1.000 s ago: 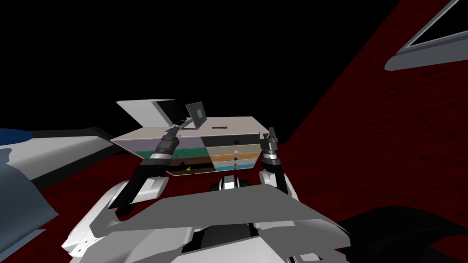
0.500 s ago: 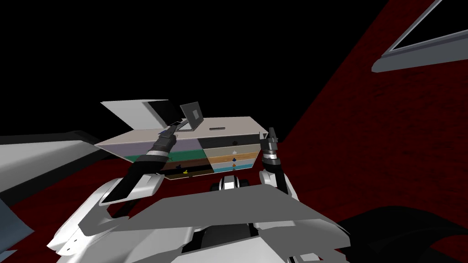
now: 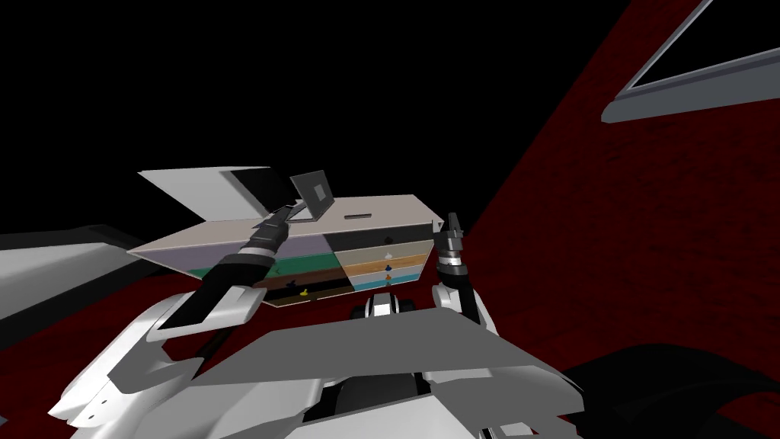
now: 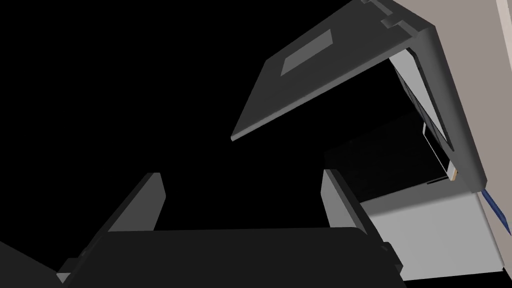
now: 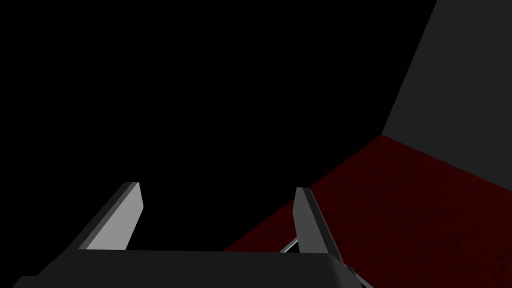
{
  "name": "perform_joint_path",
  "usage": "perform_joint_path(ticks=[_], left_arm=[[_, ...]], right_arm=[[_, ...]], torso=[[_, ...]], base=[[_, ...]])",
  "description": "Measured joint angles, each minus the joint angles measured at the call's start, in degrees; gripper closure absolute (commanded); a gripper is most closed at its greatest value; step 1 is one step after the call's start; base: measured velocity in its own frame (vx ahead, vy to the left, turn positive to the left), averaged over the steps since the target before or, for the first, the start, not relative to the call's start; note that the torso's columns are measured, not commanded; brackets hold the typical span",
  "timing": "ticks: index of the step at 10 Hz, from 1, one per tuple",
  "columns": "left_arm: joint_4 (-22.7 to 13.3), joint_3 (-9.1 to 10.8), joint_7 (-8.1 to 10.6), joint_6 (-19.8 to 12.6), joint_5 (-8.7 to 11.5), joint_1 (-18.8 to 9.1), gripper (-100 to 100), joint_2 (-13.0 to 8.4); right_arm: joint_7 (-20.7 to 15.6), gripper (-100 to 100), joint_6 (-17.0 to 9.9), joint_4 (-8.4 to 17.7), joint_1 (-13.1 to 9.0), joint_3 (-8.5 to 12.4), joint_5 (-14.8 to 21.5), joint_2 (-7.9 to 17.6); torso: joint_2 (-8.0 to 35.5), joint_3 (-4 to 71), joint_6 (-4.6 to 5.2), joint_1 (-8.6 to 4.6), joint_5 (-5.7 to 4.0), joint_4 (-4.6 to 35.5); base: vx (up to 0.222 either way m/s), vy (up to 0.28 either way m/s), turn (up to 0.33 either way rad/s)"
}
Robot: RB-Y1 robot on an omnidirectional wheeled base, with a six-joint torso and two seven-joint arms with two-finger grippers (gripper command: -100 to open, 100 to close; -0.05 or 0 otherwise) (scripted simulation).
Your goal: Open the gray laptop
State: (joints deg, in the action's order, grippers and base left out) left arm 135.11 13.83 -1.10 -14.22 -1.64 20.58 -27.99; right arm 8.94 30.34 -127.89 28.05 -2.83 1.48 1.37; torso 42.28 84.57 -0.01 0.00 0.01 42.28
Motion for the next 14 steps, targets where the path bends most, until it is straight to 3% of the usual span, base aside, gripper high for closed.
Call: perform_joint_path(ticks=[11, 14], left_arm=[[-0.1, 4.82, 1.94, -16.7, 1.5, -3.8, -100, -7.6], [-0.6, 6.5, 2.64, -21.2, 2.2, -5.2, -100, -10.7]], right_arm=[[0.0, 0, 0.0, 0.0, 0.0, 0.0, 0.0, 0.0], [0.0, 0, 0.0, 0.0, 0.0, 0.0, 0.0, 0.0]], torso=[[0.0, 0.0, 0.0, 0.0, 0.0, 0.0], [0.0, 0.0, 0.02, -0.01, -0.01, 0.0]], base=[[0.027, -0.001, -0.069], [0.031, -0.003, -0.064]])
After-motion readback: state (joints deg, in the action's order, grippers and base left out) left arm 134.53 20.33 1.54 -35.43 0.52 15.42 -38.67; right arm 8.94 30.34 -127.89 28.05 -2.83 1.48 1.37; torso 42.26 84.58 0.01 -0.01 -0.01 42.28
